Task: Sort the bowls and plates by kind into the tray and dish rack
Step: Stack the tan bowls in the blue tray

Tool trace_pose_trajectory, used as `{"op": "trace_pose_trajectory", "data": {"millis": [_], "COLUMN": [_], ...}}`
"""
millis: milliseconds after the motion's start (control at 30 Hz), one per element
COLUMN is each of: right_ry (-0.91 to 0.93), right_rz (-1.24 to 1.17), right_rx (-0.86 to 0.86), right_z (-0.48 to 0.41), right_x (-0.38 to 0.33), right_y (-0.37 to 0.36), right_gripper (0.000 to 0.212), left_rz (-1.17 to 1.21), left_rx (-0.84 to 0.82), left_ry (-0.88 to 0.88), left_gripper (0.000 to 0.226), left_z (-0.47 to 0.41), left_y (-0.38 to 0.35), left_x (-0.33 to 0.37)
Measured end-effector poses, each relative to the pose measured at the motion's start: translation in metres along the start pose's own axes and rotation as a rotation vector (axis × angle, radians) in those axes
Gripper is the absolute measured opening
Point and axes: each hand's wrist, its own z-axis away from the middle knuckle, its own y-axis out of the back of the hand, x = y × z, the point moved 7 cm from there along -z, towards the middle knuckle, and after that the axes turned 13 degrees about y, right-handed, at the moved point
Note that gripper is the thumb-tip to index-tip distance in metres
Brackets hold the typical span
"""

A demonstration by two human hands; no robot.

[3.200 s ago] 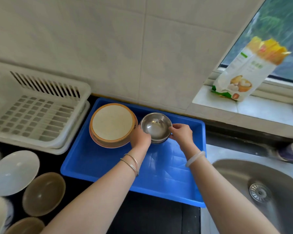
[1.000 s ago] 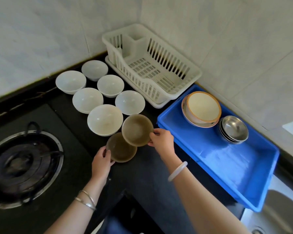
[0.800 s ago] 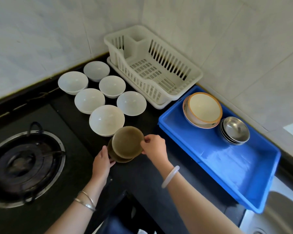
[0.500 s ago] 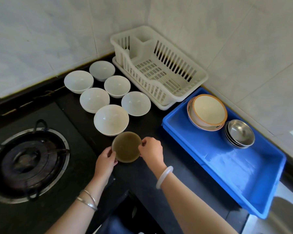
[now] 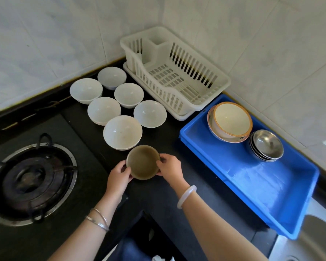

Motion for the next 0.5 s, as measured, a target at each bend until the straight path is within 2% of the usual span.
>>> {"op": "trace_pose_trajectory", "data": {"millis": [200,400,500], "right_ry": [0.063,0.03,0.019], "right_rz": [-0.114,-0.232,-0.249], "right_rx": [0.159,0.461,0.607], "right_z": [0.013,0.033,0.046], "right_x": [-0.011,-0.01,0.0], "right_y": [0.053,0.153,0.204], "right_gripper": [0.025,0.021,0.021], "left_rz": [-0.012,-0.048,-0.095], "left_rx": [-0.095,-0.31,-0.416], "left_ry": [-0.12,-0.183,-0.237], "left_gripper": [0.038,0.037,0.022], "left_z": [0.024,0.051,0.068], "left_y": [-0.033,-0.118,-0.17], "left_x": [0.042,0.095,0.113]}}
